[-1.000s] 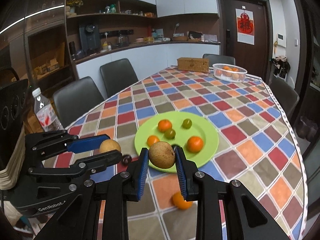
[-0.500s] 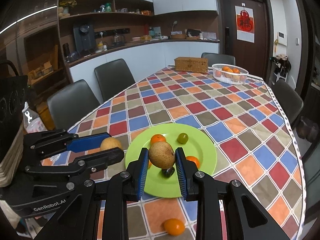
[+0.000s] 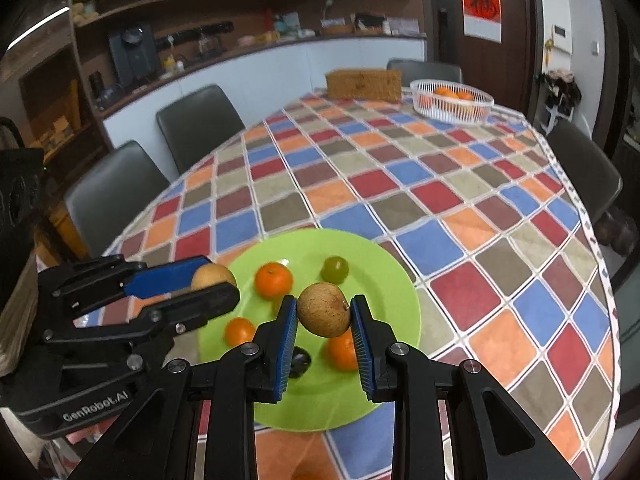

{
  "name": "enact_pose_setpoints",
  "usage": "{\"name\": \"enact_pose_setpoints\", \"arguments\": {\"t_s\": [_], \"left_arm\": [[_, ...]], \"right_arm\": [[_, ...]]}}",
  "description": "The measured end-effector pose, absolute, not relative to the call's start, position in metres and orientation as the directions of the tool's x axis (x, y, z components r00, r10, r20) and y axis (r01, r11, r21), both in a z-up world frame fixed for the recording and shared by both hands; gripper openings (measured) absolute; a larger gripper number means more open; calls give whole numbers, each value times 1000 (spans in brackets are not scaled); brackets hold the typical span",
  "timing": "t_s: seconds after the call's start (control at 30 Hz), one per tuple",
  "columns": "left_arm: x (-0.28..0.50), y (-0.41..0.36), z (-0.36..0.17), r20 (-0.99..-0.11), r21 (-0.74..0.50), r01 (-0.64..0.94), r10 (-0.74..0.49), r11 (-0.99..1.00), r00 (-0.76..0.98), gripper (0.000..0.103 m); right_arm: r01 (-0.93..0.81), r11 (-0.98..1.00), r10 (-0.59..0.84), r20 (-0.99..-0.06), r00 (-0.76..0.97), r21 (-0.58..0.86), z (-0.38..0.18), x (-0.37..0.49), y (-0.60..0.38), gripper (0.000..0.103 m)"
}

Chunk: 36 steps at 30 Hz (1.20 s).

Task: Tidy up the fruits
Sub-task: 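Carry both brown fruits over the green plate and open both tools, then withdraw both tools toward the dark plum and the loose orange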

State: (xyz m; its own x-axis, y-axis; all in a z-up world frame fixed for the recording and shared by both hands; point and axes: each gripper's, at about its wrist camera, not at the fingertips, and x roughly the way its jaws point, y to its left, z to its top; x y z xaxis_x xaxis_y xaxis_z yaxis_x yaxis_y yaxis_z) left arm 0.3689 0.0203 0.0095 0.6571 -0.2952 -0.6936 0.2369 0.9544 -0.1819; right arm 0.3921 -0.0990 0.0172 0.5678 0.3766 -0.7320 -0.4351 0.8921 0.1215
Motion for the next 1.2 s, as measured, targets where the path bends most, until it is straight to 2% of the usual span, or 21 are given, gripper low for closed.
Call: {"name": "enact_pose_setpoints", "arguments": {"t_s": [0.5, 0.83, 1.2], "left_arm": [[415, 13, -21, -778, -138, 220, -243, 966, 580, 29], [412, 15, -15, -773, -134, 215, -238, 967, 589, 32], [366, 19, 15, -728, -92, 211, -210, 973, 653, 32]], "right_arm": [[-392, 908, 338, -813, 474, 149, -28, 439, -100, 28], [-383, 908, 354, -801, 482, 171, -24, 441, -102, 30], [-402, 909, 334, -761, 556, 105, 7, 402, -106, 30]]}}
